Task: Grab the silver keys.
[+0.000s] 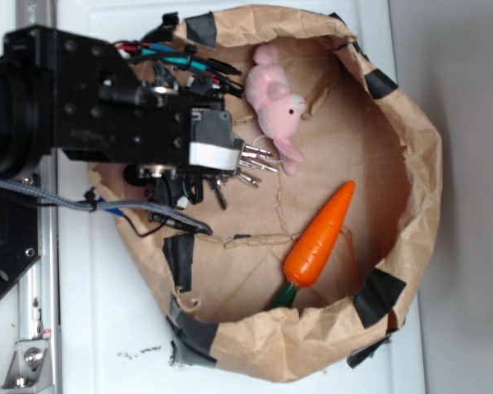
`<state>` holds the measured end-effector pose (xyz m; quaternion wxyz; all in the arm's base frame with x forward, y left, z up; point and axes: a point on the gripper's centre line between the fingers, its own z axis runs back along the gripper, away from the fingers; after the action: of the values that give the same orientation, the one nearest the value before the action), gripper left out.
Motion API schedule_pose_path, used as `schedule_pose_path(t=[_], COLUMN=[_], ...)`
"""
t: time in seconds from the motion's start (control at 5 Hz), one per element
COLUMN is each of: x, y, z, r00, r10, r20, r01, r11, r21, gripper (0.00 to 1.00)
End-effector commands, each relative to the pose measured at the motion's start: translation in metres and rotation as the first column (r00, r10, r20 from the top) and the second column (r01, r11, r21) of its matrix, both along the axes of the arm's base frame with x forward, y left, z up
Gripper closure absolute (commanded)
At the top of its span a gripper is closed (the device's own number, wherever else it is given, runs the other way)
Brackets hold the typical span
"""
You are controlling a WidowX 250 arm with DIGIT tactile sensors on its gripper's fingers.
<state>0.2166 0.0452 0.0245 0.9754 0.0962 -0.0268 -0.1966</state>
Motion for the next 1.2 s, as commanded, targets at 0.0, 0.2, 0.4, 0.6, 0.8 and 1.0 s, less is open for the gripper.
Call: schedule_pose_path(t=[0.0,0.2,0.4,0.6,0.8,1.0], x=[0.0009,0.0023,0.0047,0.0048,0.0059,0.0076], y=[-0.0020,-0.0039,-0.0045,-0.0048,-0.0068,-0.0080], z=[-0.0009,-0.0026,-0.0028,-0.0029,-0.0023,-0.0027], r00=[1.000,1.000,1.000,1.000,1.000,1.000], r10=[-0.025,-0.021,-0.009,-0.009,-0.007,-0.004], r20=[0.014,0.016,0.007,0.004,0.005,0.003], r01=[0.025,0.021,0.009,0.009,0.007,0.004], r11=[1.000,1.000,1.000,1.000,1.000,1.000], r21=[-0.005,-0.009,-0.011,-0.009,-0.006,-0.002], gripper=[0.00,0.59,1.00,1.00,1.00,1.00])
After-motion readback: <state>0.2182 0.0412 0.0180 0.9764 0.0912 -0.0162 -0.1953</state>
